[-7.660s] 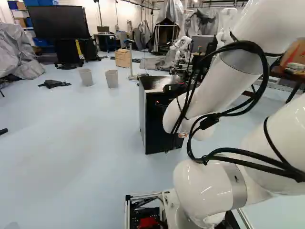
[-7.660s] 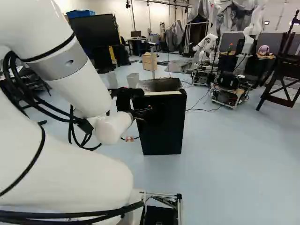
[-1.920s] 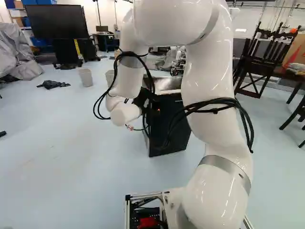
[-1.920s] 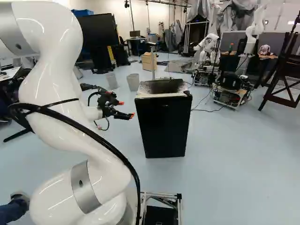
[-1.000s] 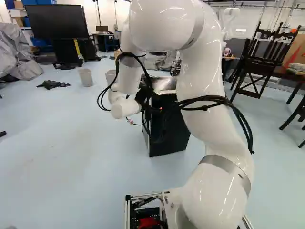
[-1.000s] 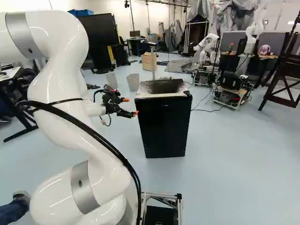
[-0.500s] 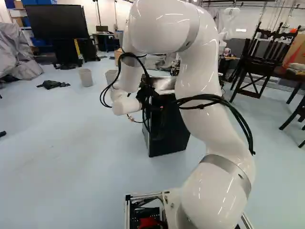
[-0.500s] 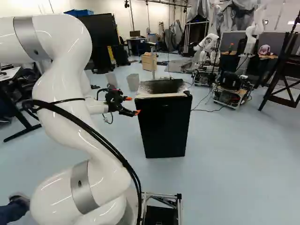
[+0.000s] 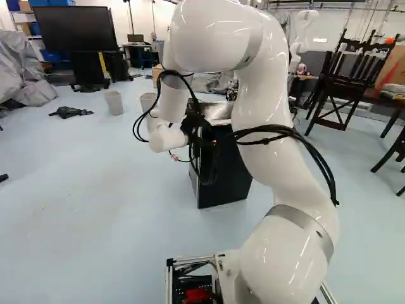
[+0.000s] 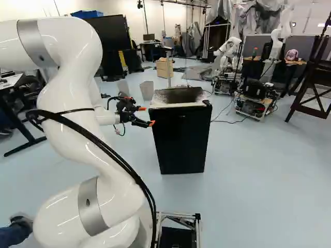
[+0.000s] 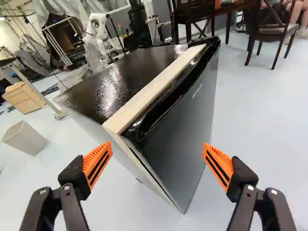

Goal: Grab a drink from the fridge

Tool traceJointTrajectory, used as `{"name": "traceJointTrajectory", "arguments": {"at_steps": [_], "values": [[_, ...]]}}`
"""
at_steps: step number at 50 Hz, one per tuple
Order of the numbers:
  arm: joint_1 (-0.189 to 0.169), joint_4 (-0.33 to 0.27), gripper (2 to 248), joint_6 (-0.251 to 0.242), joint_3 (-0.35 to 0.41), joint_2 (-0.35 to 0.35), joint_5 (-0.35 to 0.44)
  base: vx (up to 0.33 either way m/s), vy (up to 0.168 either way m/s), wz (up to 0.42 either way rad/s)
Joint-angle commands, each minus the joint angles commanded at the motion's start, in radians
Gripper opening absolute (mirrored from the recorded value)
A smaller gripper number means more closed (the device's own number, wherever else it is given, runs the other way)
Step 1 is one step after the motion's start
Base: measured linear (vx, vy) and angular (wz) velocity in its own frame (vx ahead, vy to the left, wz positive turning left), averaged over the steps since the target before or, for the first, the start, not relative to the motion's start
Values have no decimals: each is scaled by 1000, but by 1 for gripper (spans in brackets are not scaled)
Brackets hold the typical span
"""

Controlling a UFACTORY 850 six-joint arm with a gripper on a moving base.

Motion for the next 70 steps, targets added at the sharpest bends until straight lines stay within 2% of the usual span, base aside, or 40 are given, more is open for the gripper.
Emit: {"name": "traceJointTrajectory", "arguments": {"at_steps": [5, 13, 70], "values": [[0, 0, 247, -27, 0, 0, 0, 0, 0, 0], [0, 0, 247, -38, 0, 0, 0, 0, 0, 0], [-42, 0, 247, -39, -7, -4, 0, 0, 0, 0]]}}
